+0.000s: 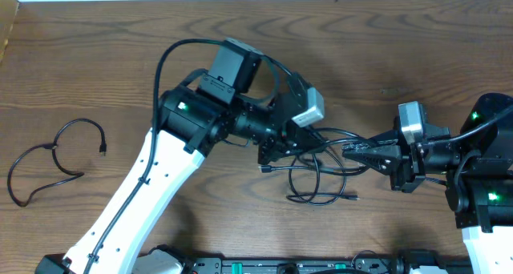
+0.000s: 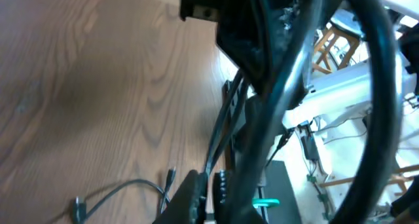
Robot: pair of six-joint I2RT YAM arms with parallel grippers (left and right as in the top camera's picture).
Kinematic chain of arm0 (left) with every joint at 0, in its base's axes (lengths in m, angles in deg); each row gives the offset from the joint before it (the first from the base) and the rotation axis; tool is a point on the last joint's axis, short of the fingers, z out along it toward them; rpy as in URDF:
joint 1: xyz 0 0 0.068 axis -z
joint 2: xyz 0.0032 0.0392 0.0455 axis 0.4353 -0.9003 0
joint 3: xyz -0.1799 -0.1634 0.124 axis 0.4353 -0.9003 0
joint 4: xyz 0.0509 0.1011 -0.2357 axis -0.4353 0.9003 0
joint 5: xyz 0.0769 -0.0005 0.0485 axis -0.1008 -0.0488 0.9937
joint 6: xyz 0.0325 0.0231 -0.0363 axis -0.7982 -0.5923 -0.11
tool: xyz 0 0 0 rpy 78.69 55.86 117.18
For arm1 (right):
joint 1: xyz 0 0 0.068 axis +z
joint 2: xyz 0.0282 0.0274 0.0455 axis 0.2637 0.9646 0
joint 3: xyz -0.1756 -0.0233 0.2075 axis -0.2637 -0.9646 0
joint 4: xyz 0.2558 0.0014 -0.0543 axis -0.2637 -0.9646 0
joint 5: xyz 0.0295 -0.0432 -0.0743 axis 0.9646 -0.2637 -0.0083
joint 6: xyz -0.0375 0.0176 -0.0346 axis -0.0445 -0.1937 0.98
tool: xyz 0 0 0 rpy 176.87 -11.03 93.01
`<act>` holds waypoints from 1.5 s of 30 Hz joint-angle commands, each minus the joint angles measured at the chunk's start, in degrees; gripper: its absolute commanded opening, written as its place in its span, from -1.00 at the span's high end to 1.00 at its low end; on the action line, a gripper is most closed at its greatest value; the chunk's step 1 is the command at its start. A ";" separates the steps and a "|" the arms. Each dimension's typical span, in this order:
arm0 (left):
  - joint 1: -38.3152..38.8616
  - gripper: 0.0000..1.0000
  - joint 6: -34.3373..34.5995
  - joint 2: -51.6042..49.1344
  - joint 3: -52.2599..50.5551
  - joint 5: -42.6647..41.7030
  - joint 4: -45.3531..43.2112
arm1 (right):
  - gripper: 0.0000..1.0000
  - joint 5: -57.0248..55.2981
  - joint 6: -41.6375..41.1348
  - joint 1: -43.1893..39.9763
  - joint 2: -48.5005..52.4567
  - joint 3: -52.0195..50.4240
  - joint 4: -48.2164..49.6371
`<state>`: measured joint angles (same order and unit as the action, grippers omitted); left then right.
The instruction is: Untangle cables
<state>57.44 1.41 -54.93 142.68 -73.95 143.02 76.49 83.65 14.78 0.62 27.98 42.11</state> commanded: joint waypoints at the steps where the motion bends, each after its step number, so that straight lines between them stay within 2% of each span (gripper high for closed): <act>1: 0.02 0.85 -1.70 0.22 0.57 0.33 -0.26 | 0.98 1.51 0.76 0.35 -0.39 1.03 0.13; 2: -0.09 0.85 -1.68 0.22 0.57 1.27 -0.26 | 0.91 1.14 0.72 0.35 -0.39 1.03 0.13; 3: -0.20 0.85 -1.16 0.24 0.57 2.84 -0.26 | 0.72 0.26 0.48 0.33 -0.39 1.03 0.11; 4: -0.22 0.85 0.17 0.24 0.59 4.48 -0.39 | 0.43 -0.63 0.20 0.31 -0.39 1.03 0.09; 6: -0.22 0.85 4.55 0.35 0.59 9.11 -1.16 | -0.03 -4.20 -1.01 0.15 -0.39 1.03 -0.15; 7: -0.22 0.86 7.54 0.46 0.59 12.66 -1.66 | -0.42 -7.08 -1.66 0.09 -0.39 1.03 -0.61; 9: -0.22 0.86 12.52 0.87 0.59 19.28 -2.49 | -0.82 -12.68 -2.43 0.07 -0.39 1.03 -1.73; 11: -0.22 0.85 15.78 1.66 0.59 24.26 -3.08 | -0.99 -18.45 -3.13 0.09 -0.39 1.03 -3.43; 16: -0.24 0.85 17.29 4.90 0.59 28.41 -4.37 | -0.98 -27.63 -3.08 0.09 -0.39 1.03 -8.28; 22: -0.22 0.85 21.92 8.76 0.59 28.28 -9.42 | -0.99 -28.65 -2.84 0.09 -0.37 1.03 -10.47; 28: -0.22 0.85 25.92 12.46 0.59 23.17 -15.69 | -0.99 -34.93 -2.80 0.09 -0.28 1.03 -13.22; 32: -0.22 0.85 28.24 14.27 0.59 22.29 -19.89 | -0.89 -34.71 3.02 0.61 -0.28 1.03 -16.35; 37: -0.22 0.85 32.74 15.47 0.59 22.03 -26.21 | -0.88 -34.47 12.07 2.16 -0.26 1.03 -22.16; 45: -0.22 0.85 39.21 15.54 0.59 14.84 -37.40 | -0.92 -34.47 13.22 2.86 1.79 1.03 -23.04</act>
<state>57.38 36.27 -40.13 142.68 -54.65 108.02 41.93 94.82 17.25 1.40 28.12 19.08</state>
